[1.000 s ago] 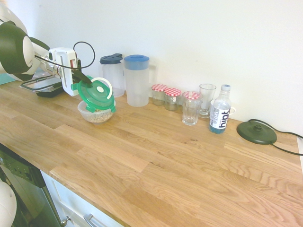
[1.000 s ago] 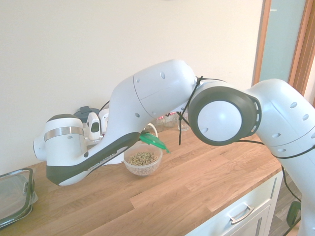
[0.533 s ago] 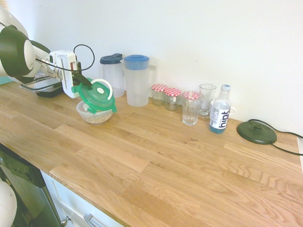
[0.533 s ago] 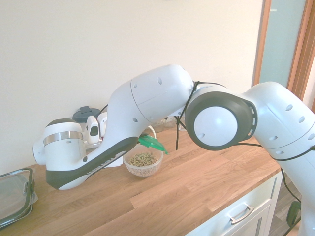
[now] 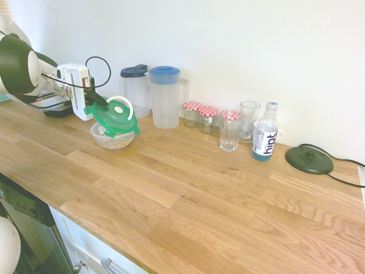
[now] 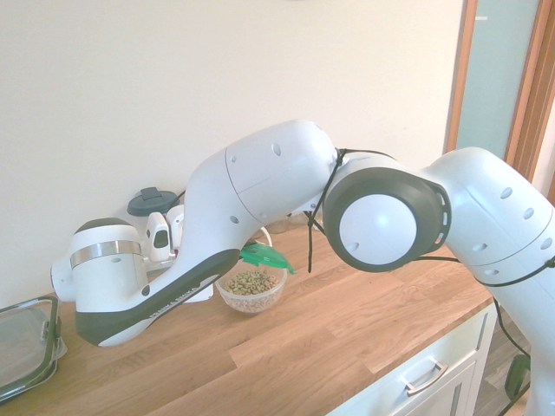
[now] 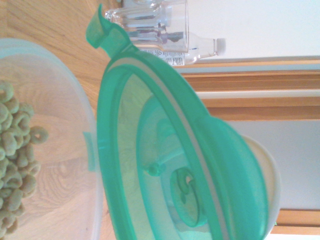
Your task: Cover the lid of food container
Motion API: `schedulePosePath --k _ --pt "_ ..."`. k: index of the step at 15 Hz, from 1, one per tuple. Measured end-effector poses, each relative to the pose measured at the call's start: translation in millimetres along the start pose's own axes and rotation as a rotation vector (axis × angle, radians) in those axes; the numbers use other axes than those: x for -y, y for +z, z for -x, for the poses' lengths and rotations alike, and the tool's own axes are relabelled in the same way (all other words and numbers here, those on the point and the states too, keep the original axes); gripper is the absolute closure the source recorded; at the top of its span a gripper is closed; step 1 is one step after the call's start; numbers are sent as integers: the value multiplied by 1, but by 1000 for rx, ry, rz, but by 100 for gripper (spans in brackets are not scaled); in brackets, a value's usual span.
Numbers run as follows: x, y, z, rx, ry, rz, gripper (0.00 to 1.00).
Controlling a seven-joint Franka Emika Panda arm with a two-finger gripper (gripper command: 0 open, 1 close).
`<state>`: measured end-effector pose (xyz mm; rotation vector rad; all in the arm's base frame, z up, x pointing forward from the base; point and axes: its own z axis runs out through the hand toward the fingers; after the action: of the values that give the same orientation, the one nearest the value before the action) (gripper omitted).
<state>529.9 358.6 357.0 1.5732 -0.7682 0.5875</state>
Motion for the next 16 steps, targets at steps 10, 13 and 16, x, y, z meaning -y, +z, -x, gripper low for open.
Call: schedulePosePath --k 10,13,16 --pt "-2 -16 24 83 -66 -65 0" --pt "-10 -23 25 116 -80 -88 0" --pt "-21 -25 17 155 -83 -109 0"
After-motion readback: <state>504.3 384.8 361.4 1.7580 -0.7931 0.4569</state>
